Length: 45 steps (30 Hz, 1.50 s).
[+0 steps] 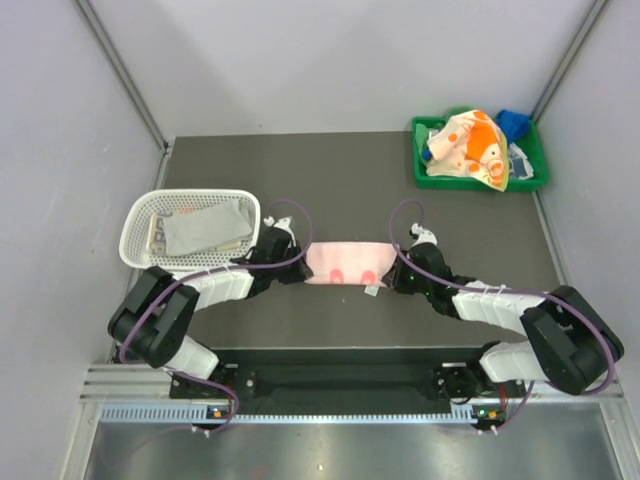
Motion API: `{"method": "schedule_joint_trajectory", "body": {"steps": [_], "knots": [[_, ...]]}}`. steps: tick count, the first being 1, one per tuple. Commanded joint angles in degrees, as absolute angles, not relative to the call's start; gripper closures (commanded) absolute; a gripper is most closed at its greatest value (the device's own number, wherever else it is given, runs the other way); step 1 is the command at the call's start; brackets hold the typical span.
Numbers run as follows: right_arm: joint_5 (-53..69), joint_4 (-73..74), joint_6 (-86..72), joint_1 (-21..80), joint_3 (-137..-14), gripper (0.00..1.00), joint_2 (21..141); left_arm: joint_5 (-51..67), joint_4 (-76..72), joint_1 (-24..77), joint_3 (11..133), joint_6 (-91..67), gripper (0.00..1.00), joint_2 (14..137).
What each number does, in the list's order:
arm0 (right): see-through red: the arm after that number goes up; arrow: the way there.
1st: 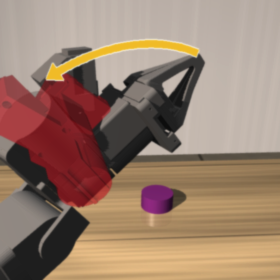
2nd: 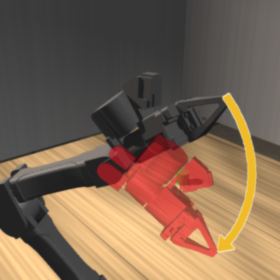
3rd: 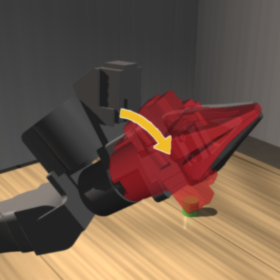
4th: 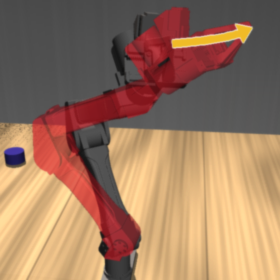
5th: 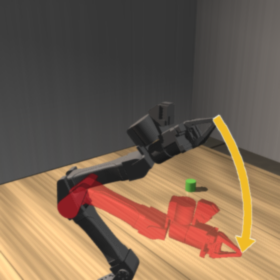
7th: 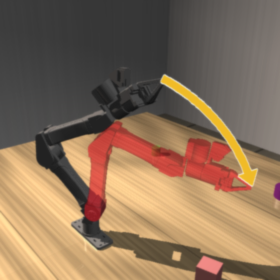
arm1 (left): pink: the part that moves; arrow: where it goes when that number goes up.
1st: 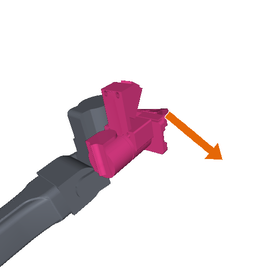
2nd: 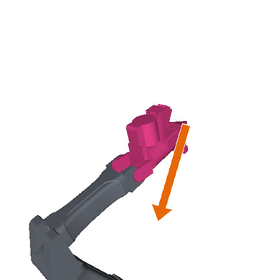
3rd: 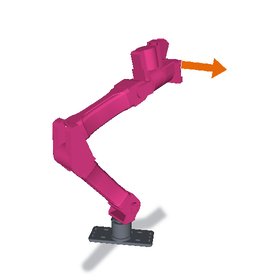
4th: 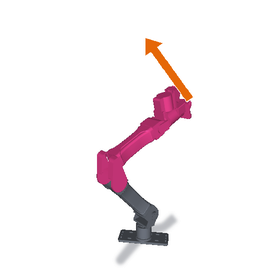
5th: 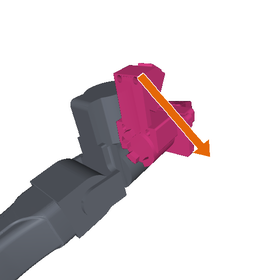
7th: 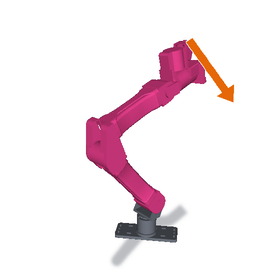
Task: Fold and stack the towels
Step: Fold the towel, then neatly place the folded towel into the bin
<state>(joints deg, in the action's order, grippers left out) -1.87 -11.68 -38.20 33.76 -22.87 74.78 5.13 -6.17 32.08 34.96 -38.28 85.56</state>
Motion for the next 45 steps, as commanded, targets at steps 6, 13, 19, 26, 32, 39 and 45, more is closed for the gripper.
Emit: {"method": "schedule_joint_trajectory", "body": {"steps": [6,13,19,26,32,39,45], "knots": [[-3.0,-14.4,-39.5,34.8,-23.0,0.78,75.6,2.0,-4.0,32.3,36.3,-38.0,0.76,81.9],[-4.0,-12.2,-38.7,34.8,-23.9,0.78,72.9,-9.0,11.7,32.2,46.7,-37.3,0.46,81.1],[-4.1,-11.6,-38.1,34.8,-24.1,0.78,72.5,-3.7,14.0,31.5,51.2,-35.6,0.39,89.4],[-3.7,-11.6,-37.9,34.8,-23.6,0.77,71.0,3.3,12.1,30.0,50.1,-35.2,0.36,96.8],[-3.5,-11.0,-37.4,34.8,-23.1,0.77,70.0,11.9,6.2,29.4,47.7,-36.7,0.36,101.0],[-3.9,-10.2,-36.9,34.7,-23.3,0.76,68.2,11.3,6.4,29.8,45.8,-38.4,0.42,102.0],[-3.3,-10.0,-36.8,34.7,-24.0,0.76,68.3,8.2,8.3,31.5,47.2,-39.2,0.75,102.8]]}}
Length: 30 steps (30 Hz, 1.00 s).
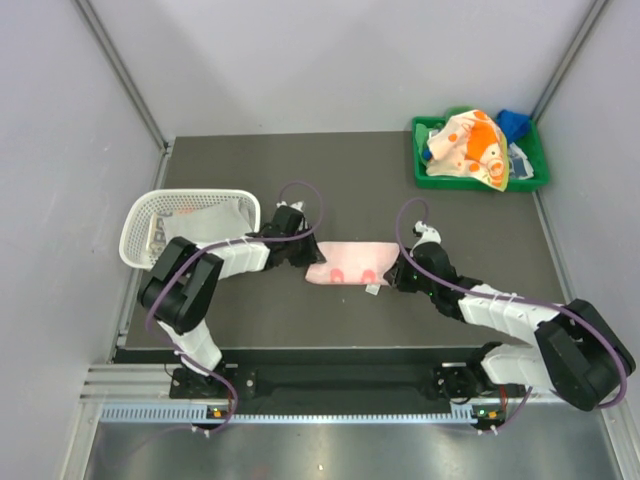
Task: Fold and stack the towels
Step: Neatly place the folded towel into the bin
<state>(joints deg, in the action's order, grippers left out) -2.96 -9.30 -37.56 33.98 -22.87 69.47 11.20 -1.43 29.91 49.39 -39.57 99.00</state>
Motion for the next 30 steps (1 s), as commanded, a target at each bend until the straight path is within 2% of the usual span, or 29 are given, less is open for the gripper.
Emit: {"method": "schedule_joint_trajectory", "body": {"steps": [1,2,3,7,8,12,21,25,30], "knots": [[-3.3,-9.8,-36.7,34.7,-24.4,0.76,68.1,7.1,9.0,31.8,47.6,-39.3,0.83,102.5],[-2.8,-9.1,-36.6,34.7,-24.8,0.76,67.7,5.6,9.7,32.2,48.4,-39.1,0.96,102.4],[-2.6,-8.4,-36.4,34.7,-25.3,0.76,67.4,4.8,12.0,32.4,50.1,-38.7,1.0,102.1],[-1.1,-3.6,-33.8,34.7,-30.6,0.66,65.0,-3.0,19.8,34.3,56.0,-37.6,1.0,99.9],[-1.2,-2.5,-33.4,34.7,-31.5,0.59,63.9,-6.8,21.5,35.1,57.4,-37.4,1.0,99.5],[-0.3,1.5,-31.8,34.6,-34.9,0.47,61.1,-15.7,30.6,36.3,65.2,-36.0,1.0,97.6],[3.3,3.9,-29.0,34.6,-35.9,0.44,56.8,-35.1,49.6,35.9,80.8,-33.6,1.0,94.7],[5.1,4.8,-27.7,34.6,-37.2,0.44,57.0,-40.4,51.6,33.1,81.8,-32.0,1.0,92.0],[6.4,5.7,-26.5,34.6,-38.5,0.43,58.1,-41.5,47.9,23.8,78.1,-27.3,1.0,86.2]]}}
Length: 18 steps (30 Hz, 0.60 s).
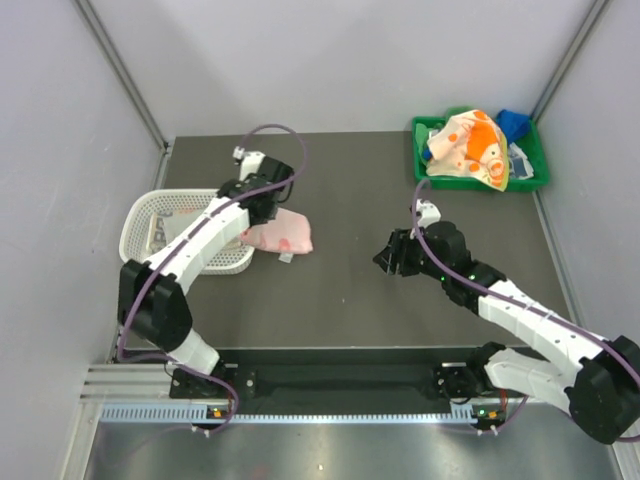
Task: Fold and stack the towels
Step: Neatly place the folded towel into the bin
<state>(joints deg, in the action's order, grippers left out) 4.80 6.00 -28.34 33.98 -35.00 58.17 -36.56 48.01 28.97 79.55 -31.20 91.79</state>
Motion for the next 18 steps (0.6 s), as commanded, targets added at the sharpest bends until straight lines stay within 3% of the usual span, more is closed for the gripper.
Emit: {"method": "schedule_joint_trajectory", "body": {"steps": [1,18], "knots": [[6.5,5.6,-26.3,34.6,-38.6,0.43,58.4,-41.7,47.1,22.5,77.5,-26.5,1.0,85.4],[9.8,4.5,-25.0,34.7,-41.5,0.44,64.2,-44.5,32.1,6.8,69.4,-19.8,1.0,85.6]]}}
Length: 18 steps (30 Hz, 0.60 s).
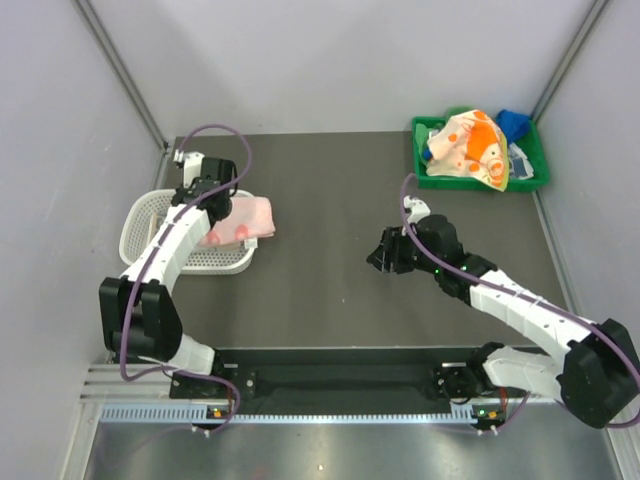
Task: Fold and stack the towels
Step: Neatly place the folded towel into the bin
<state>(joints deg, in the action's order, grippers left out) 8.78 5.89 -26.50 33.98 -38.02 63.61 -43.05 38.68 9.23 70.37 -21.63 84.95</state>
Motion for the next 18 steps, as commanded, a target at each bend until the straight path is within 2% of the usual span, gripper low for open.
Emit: {"method": "schedule_joint_trajectory", "body": {"steps": [1,6,9,10,11,12,15,16,18], "knots": [[9.8,4.6,-25.0,34.6,-41.6,0.44,64.4,-44.6,31.3,6.2,69.3,-19.3,1.0,86.0],[10.0,4.8,-24.4,34.7,-42.0,0.44,65.1,-45.4,23.8,0.7,67.3,-17.3,1.0,89.9],[10.0,4.5,-24.2,34.7,-41.7,0.44,65.7,-43.9,24.3,-3.2,69.8,-18.4,1.0,94.4],[10.0,4.7,-24.2,34.7,-41.7,0.44,66.2,-43.9,24.9,-4.1,70.5,-19.4,0.97,95.7],[10.0,4.6,-24.1,34.7,-41.7,0.45,66.3,-42.9,25.7,-4.8,71.2,-20.3,0.9,98.0],[10.1,4.5,-23.9,34.6,-41.7,0.45,66.4,-41.8,26.4,-5.5,72.1,-20.8,0.67,99.0],[9.8,4.6,-23.6,34.7,-41.6,0.45,67.0,-40.4,28.3,-5.5,74.2,-22.1,0.46,102.0],[9.7,4.6,-23.6,34.8,-41.6,0.45,67.1,-40.7,28.5,-5.6,74.0,-23.3,0.42,102.0],[9.6,4.4,-23.6,34.7,-41.3,0.44,67.1,-41.3,27.8,-5.6,73.3,-23.6,0.22,100.8]]}}
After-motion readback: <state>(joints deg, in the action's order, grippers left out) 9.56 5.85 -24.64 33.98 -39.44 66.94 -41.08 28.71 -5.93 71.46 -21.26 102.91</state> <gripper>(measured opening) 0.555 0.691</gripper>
